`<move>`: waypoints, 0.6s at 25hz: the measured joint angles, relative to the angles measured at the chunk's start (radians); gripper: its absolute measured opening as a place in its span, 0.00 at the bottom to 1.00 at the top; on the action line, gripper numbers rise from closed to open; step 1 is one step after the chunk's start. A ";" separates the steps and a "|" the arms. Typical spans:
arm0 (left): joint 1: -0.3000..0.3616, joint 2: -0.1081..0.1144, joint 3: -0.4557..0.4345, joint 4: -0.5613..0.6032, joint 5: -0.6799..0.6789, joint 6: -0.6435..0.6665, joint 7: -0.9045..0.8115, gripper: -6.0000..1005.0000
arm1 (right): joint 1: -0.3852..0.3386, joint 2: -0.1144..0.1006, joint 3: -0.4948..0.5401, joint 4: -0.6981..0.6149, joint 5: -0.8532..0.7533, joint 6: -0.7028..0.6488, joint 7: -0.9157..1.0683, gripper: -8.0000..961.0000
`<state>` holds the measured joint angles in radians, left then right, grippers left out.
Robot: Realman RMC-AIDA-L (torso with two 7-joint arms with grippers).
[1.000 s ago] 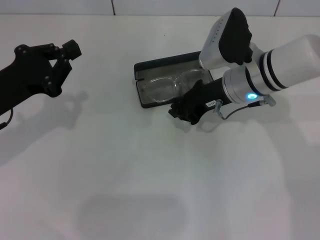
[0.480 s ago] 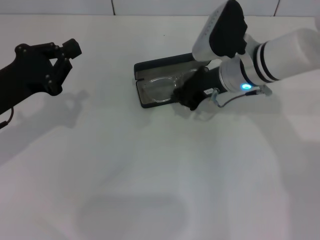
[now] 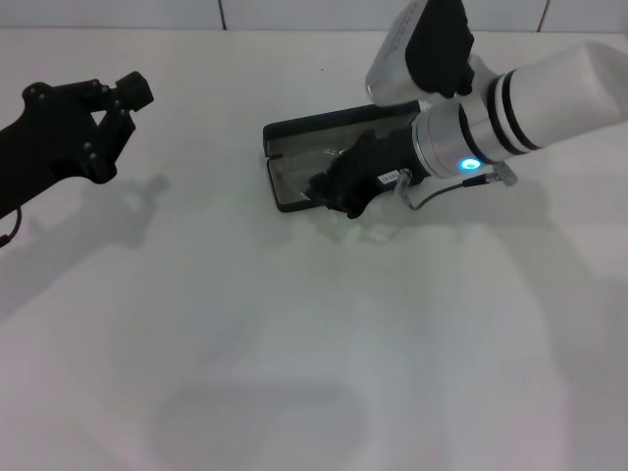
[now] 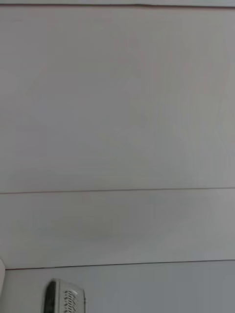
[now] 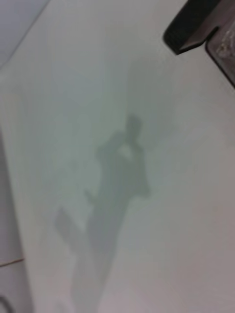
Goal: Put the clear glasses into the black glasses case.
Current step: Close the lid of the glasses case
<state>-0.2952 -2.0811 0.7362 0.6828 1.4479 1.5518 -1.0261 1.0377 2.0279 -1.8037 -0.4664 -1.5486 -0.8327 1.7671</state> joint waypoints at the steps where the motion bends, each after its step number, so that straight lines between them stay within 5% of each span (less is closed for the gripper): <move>1: 0.001 0.001 0.000 0.001 0.000 0.000 0.000 0.05 | -0.003 0.000 0.007 -0.004 -0.001 -0.007 -0.005 0.11; 15: -0.003 -0.003 -0.025 -0.001 -0.001 0.004 0.002 0.05 | 0.033 0.000 -0.045 0.075 -0.023 0.070 0.013 0.11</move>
<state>-0.2983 -2.0842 0.7117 0.6817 1.4469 1.5558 -1.0246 1.0704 2.0279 -1.8484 -0.3911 -1.5712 -0.7627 1.7797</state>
